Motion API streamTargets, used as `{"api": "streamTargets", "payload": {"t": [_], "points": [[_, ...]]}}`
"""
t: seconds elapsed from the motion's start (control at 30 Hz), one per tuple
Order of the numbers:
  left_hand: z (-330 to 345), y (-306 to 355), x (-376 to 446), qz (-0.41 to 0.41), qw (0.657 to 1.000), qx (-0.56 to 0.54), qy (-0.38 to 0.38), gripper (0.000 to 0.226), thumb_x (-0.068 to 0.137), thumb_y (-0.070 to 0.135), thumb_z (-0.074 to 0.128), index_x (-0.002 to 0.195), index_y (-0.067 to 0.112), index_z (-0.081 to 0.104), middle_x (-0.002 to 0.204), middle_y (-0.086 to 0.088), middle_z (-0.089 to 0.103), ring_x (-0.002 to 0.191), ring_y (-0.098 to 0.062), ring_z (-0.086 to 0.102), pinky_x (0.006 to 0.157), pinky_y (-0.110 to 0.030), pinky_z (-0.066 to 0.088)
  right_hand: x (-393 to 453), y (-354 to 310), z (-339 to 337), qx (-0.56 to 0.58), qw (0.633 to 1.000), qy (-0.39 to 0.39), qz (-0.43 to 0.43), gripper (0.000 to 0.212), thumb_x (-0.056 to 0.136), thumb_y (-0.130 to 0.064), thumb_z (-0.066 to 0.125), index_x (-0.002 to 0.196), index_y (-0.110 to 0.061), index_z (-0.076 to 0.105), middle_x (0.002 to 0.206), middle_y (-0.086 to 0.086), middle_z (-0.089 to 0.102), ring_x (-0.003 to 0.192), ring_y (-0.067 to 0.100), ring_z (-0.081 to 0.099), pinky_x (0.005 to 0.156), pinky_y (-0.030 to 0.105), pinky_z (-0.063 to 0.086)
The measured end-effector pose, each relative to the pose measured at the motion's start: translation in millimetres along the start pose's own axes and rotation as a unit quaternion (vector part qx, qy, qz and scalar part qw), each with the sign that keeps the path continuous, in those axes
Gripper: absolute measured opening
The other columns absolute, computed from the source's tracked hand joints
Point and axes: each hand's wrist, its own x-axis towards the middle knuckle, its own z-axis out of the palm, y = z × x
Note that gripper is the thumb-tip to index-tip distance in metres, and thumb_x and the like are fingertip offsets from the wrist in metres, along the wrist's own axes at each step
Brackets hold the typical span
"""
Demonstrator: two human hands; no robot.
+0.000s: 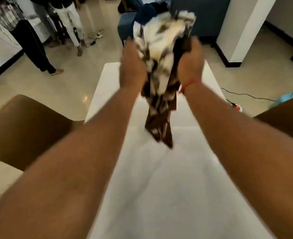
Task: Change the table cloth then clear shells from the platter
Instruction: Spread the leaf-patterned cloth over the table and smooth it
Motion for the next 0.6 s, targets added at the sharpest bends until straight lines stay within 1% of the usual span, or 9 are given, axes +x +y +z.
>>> {"api": "streamTargets", "payload": {"t": [0.03,0.07,0.13,0.17,0.27,0.3,0.37,0.43,0.6], "points": [[-21,2,-17,-0.042,0.998,-0.010,0.043,0.025,0.098,0.013,0.041,0.117,0.013,0.056,0.109,-0.003,0.060,0.097,-0.015,0.056,0.077,-0.026,0.046,22,-28,-5,0.039,0.997,0.055,-0.022,0.036,0.093,-0.004,0.034,0.115,-0.019,0.059,0.111,-0.001,0.065,0.108,0.017,0.060,0.099,0.026,0.048],[-32,-18,-35,-0.056,0.997,-0.004,0.053,0.022,0.097,0.014,0.042,0.114,0.012,0.056,0.106,-0.004,0.060,0.095,-0.017,0.056,0.071,-0.026,0.042,48,-49,-26,0.083,0.988,0.121,-0.055,0.041,0.090,-0.002,0.032,0.116,-0.018,0.060,0.112,-0.001,0.065,0.110,0.017,0.061,0.102,0.030,0.049],[-51,-55,-52,-0.074,0.995,0.045,0.041,0.018,0.098,0.016,0.044,0.111,0.009,0.055,0.107,-0.012,0.061,0.097,-0.026,0.057,0.068,-0.027,0.032,55,-59,-58,0.079,0.983,0.164,-0.040,0.041,0.090,-0.008,0.033,0.120,-0.013,0.060,0.113,0.001,0.065,0.112,0.021,0.061,0.104,0.038,0.049],[-56,-67,-64,-0.094,0.994,0.056,0.031,0.018,0.099,0.017,0.044,0.111,0.009,0.055,0.107,-0.014,0.061,0.098,-0.030,0.056,0.070,-0.028,0.032,39,-52,-66,0.081,0.982,0.171,-0.010,0.037,0.091,-0.013,0.033,0.116,-0.015,0.061,0.110,0.000,0.064,0.111,0.021,0.061,0.104,0.039,0.049],[-57,-97,-118,-0.100,0.992,0.075,-0.002,0.012,0.095,0.013,0.044,0.101,0.013,0.055,0.098,-0.012,0.061,0.089,-0.033,0.058,0.070,-0.041,0.048,-5,-14,-78,0.033,0.983,0.178,-0.020,0.033,0.091,-0.020,0.031,0.100,-0.025,0.063,0.099,-0.004,0.061,0.103,0.013,0.060,0.102,0.032,0.049],[-61,-107,-139,-0.102,0.991,0.079,-0.017,0.012,0.093,0.009,0.045,0.098,0.015,0.053,0.097,-0.011,0.061,0.088,-0.033,0.059,0.072,-0.045,0.052,-22,-8,-84,0.013,0.984,0.178,-0.003,0.034,0.091,-0.017,0.032,0.102,-0.024,0.064,0.099,-0.004,0.061,0.101,0.012,0.058,0.100,0.024,0.048],[-70,-127,-163,-0.135,0.985,0.091,-0.052,0.019,0.087,0.002,0.047,0.098,0.016,0.052,0.097,-0.009,0.060,0.088,-0.033,0.059,0.075,-0.049,0.054,-54,12,-93,-0.006,0.985,0.173,0.000,0.034,0.090,-0.003,0.036,0.100,-0.021,0.063,0.093,-0.003,0.059,0.091,0.011,0.054,0.084,0.013,0.044],[-84,-147,-193,-0.165,0.980,0.087,-0.072,0.022,0.087,0.000,0.050,0.101,0.016,0.054,0.098,-0.008,0.060,0.088,-0.031,0.060,0.076,-0.049,0.056,-95,32,-106,-0.041,0.986,0.160,0.022,0.032,0.082,0.005,0.038,0.093,-0.018,0.058,0.085,0.002,0.058,0.081,0.014,0.050,0.074,0.024,0.043],[-155,-199,-299,-0.181,0.967,0.121,-0.129,0.026,0.090,0.005,0.054,0.113,0.016,0.058,0.102,-0.007,0.062,0.092,-0.027,0.061,0.073,-0.037,0.052,-202,72,-166,-0.128,0.979,0.135,0.087,0.044,0.081,0.010,0.042,0.110,-0.017,0.061,0.093,0.009,0.060,0.091,0.028,0.057,0.081,0.042,0.047]]}}
